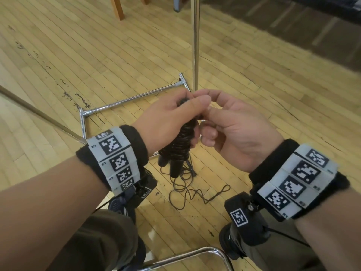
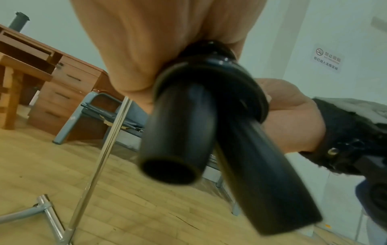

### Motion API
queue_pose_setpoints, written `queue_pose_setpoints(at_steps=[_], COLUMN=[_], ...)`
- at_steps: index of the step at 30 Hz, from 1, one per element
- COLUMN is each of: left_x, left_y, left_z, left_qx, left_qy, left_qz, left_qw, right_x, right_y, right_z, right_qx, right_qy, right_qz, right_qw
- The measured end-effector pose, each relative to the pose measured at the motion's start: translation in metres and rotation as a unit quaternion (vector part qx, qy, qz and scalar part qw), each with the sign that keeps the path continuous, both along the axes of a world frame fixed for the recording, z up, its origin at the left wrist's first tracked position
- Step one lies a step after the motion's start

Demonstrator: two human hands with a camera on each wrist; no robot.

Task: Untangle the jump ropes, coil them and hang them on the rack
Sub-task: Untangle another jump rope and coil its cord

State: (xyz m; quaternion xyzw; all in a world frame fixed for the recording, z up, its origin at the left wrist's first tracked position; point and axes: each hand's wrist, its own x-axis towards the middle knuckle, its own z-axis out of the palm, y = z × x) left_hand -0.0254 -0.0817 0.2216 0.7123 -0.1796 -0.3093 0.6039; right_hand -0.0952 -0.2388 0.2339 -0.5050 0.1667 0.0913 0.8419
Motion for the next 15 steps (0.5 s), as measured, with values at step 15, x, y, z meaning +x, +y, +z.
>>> queue_pose_setpoints(at_steps=[15], left_x=[0.015], left_y=[0.015], left_z=[-0.007], left_qx=[0.032], left_qy=[-0.135], left_qz=[-0.044], left_qw=[0.989], right_x=[0.000], right_y=[0.004], right_z=[0.007], right_qx=[0.016], right_qy=[0.025], right_qz=[0.005], right_qw=[1.000])
